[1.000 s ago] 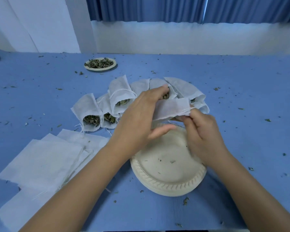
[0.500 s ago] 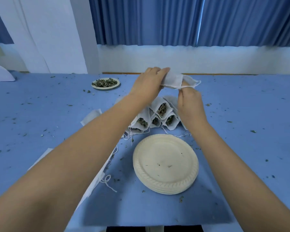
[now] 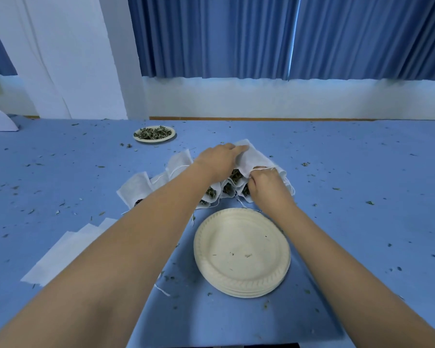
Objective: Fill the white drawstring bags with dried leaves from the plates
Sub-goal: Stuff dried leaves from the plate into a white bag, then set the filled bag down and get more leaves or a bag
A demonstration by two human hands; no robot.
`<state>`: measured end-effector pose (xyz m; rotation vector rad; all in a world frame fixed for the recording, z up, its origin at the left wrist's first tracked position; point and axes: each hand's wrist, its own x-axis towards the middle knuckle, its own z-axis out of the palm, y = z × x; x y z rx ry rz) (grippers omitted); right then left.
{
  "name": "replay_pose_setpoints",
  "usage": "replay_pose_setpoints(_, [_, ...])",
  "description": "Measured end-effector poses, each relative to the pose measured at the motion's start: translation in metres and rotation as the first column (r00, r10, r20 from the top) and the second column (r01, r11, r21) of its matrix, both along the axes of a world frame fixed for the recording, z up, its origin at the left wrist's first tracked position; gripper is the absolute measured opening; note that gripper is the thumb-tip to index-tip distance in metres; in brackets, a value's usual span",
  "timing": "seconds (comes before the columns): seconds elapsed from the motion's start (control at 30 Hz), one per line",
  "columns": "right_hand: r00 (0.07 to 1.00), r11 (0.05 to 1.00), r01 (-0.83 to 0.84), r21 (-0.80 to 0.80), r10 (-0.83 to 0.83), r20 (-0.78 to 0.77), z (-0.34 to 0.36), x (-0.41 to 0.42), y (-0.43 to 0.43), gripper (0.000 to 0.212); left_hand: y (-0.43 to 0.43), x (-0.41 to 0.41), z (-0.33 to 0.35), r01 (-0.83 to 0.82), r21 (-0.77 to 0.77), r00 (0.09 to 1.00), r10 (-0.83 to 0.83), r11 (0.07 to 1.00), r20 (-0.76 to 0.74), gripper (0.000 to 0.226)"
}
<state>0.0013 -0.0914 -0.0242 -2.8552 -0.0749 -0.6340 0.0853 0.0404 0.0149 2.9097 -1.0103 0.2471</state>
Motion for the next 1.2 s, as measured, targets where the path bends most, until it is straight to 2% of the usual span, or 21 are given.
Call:
replay_pose_setpoints(0.13, [0.987, 0.997, 0.034, 0.075, -0.046, 0.154, 0.002, -0.012, 0.002, 0.024, 0.000, -0.006, 0.001, 0.003, -0.002, 1.000, -0.003, 1.000, 0.016, 0.059])
replay_pose_setpoints(0.27, [0.978, 0.993, 0.105, 0.049, -0.112, 0.176, 0.006, -0.018, 0.002, 0.020, 0.003, -0.011, 0.002, 0.009, -0.124, 0.988, 0.009, 0.992, 0.151, 0.051])
replay_pose_setpoints(0.37, [0.986, 0.989, 0.136, 0.055, -0.140, 0.085, 0.014, -0.011, 0.007, 0.021, 0.004, -0.012, 0.003, 0.036, -0.154, 0.984, -0.008, 0.987, 0.181, 0.043])
replay_pose_setpoints(0.47, [0.981, 0.982, 0.158, 0.101, -0.145, -0.126, 0.020, 0.000, 0.011, 0.030, 0.003, -0.014, 0.002, 0.039, -0.076, 0.996, -0.032, 0.996, 0.088, 0.053])
replay_pose_setpoints(0.57, [0.988, 0.987, 0.095, 0.133, -0.077, -0.136, 0.018, 0.003, 0.014, 0.029, 0.003, -0.018, -0.002, 0.040, -0.093, 0.999, -0.042, 0.995, -0.020, 0.060])
replay_pose_setpoints(0.63, [0.983, 0.987, 0.120, 0.104, -0.103, -0.150, 0.017, -0.002, 0.015, 0.027, 0.007, -0.020, -0.006, 0.066, -0.146, 0.996, -0.074, 0.987, -0.049, 0.061])
replay_pose_setpoints(0.67, [0.984, 0.989, 0.138, 0.055, -0.131, -0.121, 0.016, -0.007, 0.015, 0.026, 0.011, -0.021, -0.009, 0.083, -0.182, 0.994, -0.095, 0.980, -0.060, 0.061])
replay_pose_setpoints(0.73, [0.985, 0.982, 0.172, -0.075, -0.170, 0.042, 0.016, -0.019, 0.015, 0.028, 0.022, -0.022, -0.008, 0.112, -0.273, 0.986, -0.142, 0.955, -0.091, 0.057])
replay_pose_setpoints(0.8, [0.969, 0.981, 0.180, -0.078, -0.163, 0.187, 0.025, -0.032, 0.018, 0.031, 0.036, -0.019, -0.002, 0.095, -0.402, 0.980, -0.158, 0.911, -0.125, 0.052])
replay_pose_setpoints(0.9, [0.956, 0.992, 0.035, 0.118, -0.068, 0.286, 0.045, -0.030, 0.030, 0.025, 0.053, -0.004, 0.016, -0.025, -0.550, 0.983, -0.080, 0.835, -0.167, 0.046])
replay_pose_setpoints(1.0, [0.953, 0.950, -0.123, 0.288, 0.032, 0.301, 0.069, 0.002, 0.048, 0.023, 0.067, 0.023, 0.030, -0.303, -0.640, 0.942, 0.117, 0.706, -0.316, 0.041])
replay_pose_setpoints(1.1, [0.986, 0.938, -0.147, 0.313, 0.114, 0.123, 0.085, 0.057, 0.066, 0.025, 0.089, 0.056, 0.028, -0.508, -0.594, 0.856, 0.290, 0.624, -0.427, 0.027])
replay_pose_setpoints(1.2, [0.982, 0.952, -0.095, 0.291, 0.137, -0.128, 0.087, 0.114, 0.082, 0.026, 0.114, 0.087, 0.014, -0.627, -0.530, 0.777, 0.409, 0.571, -0.478, 0.038])
